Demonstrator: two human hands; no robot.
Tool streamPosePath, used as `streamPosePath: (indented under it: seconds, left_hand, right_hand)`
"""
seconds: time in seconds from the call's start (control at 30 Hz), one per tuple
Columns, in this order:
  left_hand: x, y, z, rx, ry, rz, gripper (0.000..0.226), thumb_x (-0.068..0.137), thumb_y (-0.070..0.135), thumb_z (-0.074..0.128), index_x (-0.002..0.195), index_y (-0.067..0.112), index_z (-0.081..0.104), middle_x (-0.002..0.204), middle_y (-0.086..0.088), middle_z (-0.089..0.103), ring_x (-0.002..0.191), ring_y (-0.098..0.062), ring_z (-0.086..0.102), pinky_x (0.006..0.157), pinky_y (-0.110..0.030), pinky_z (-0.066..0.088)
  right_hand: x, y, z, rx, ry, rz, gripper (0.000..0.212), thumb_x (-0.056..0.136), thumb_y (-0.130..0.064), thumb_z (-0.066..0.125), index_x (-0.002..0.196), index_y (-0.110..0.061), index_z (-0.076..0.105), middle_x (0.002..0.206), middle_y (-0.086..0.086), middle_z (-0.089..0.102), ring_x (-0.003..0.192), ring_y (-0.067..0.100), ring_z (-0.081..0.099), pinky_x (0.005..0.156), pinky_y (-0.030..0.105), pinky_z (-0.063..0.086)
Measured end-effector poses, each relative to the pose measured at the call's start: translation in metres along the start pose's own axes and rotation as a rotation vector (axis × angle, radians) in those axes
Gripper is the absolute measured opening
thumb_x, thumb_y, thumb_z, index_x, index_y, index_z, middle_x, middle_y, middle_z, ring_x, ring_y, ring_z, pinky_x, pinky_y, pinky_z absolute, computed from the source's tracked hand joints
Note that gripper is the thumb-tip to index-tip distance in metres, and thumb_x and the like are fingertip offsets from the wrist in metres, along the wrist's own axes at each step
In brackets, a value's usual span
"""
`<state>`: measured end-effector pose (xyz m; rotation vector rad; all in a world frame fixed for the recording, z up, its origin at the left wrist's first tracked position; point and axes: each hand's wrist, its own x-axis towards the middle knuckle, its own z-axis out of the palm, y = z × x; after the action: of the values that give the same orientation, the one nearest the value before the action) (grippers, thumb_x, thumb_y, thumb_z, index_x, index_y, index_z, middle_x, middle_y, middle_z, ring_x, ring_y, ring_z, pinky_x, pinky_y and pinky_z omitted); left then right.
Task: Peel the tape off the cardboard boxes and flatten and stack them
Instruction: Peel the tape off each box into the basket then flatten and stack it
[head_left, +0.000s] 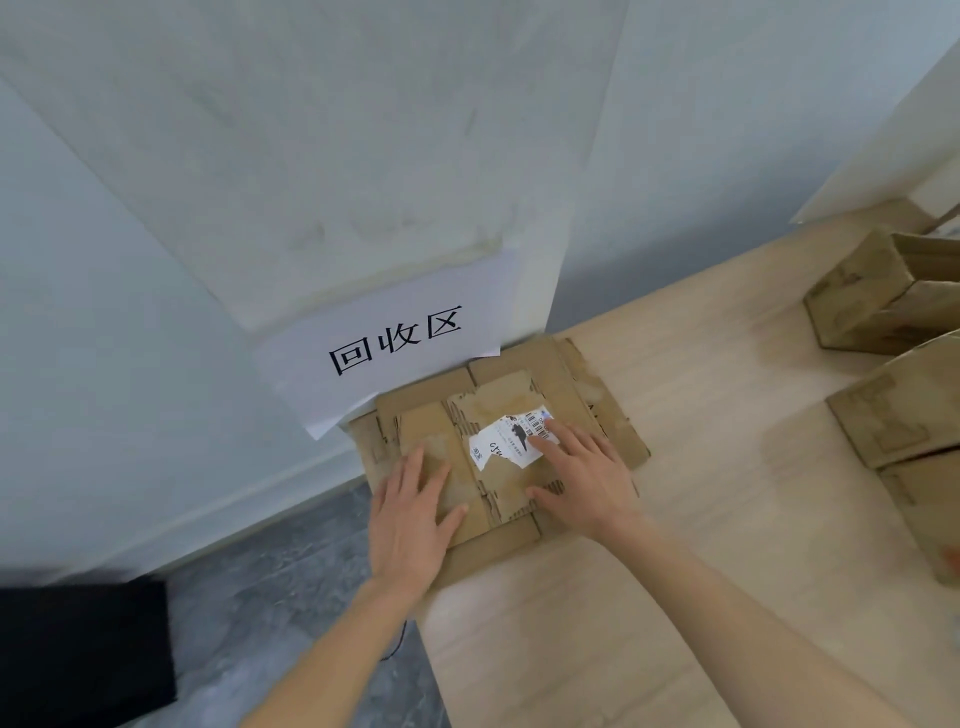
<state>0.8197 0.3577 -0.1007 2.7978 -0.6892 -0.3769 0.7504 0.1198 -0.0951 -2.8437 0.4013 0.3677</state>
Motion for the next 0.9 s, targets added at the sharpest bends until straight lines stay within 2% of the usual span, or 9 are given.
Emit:
streamPosePath:
  seconds: [0.07, 0.13, 0.33, 0.53, 0.9]
  left_hand:
    - [0.003, -0.004, 0.002, 0.068, -0.106, 0.073, 0.073, 0.101, 0.065, 0.036, 0.163, 0.032, 0.018, 0.171, 0.002, -0.005, 0.158, -0.019, -0.004, 0.127, -0.039, 0.001]
    - [0.005, -0.005, 0.0, 0.092, -0.146, 0.087, 0.076, 0.101, 0.066, 0.034, 0.164, 0.032, 0.009, 0.17, 0.003, -0.012, 0.157, -0.018, -0.011, 0.127, -0.039, -0.003]
    - [-0.005, 0.008, -0.033, 0.106, -0.062, 0.147, 0.076, 0.101, 0.064, 0.038, 0.163, 0.028, 0.012, 0.172, 0.002, 0.0, 0.158, -0.017, 0.0, 0.127, -0.037, 0.001]
    - [-0.041, 0.042, -0.086, 0.054, 0.04, 0.254, 0.077, 0.099, 0.064, 0.043, 0.162, 0.028, 0.018, 0.171, 0.002, 0.011, 0.156, -0.02, 0.011, 0.126, -0.037, 0.006]
    - [-0.223, 0.149, -0.191, -0.052, 0.186, 0.593, 0.077, 0.094, 0.065, 0.054, 0.158, 0.029, 0.029, 0.168, 0.001, 0.023, 0.154, -0.02, 0.022, 0.124, -0.038, 0.013]
  right_hand:
    - [-0.001, -0.001, 0.002, -0.006, 0.003, 0.01, 0.071, 0.094, -0.063, 0.053, 0.157, -0.039, 0.027, 0.169, -0.011, 0.013, 0.155, 0.015, 0.014, 0.125, 0.039, 0.013]
    - [-0.005, -0.003, 0.002, -0.006, 0.002, 0.021, 0.07, 0.096, -0.062, 0.05, 0.157, -0.039, 0.025, 0.169, -0.01, 0.012, 0.155, 0.016, 0.015, 0.125, 0.04, 0.012]
    - [-0.031, -0.01, -0.019, 0.015, 0.035, 0.047, 0.072, 0.095, -0.063, 0.049, 0.157, -0.035, 0.028, 0.168, -0.009, 0.019, 0.154, 0.014, 0.018, 0.125, 0.04, 0.015]
    - [-0.102, -0.02, -0.079, -0.007, 0.132, 0.109, 0.072, 0.093, -0.061, 0.054, 0.156, -0.037, 0.029, 0.168, -0.008, 0.019, 0.154, 0.014, 0.017, 0.124, 0.038, 0.011]
    - [-0.378, -0.046, -0.198, -0.165, 0.396, 0.322, 0.071, 0.095, -0.066, 0.048, 0.156, -0.035, 0.028, 0.167, -0.008, 0.023, 0.154, 0.015, 0.018, 0.125, 0.041, 0.013]
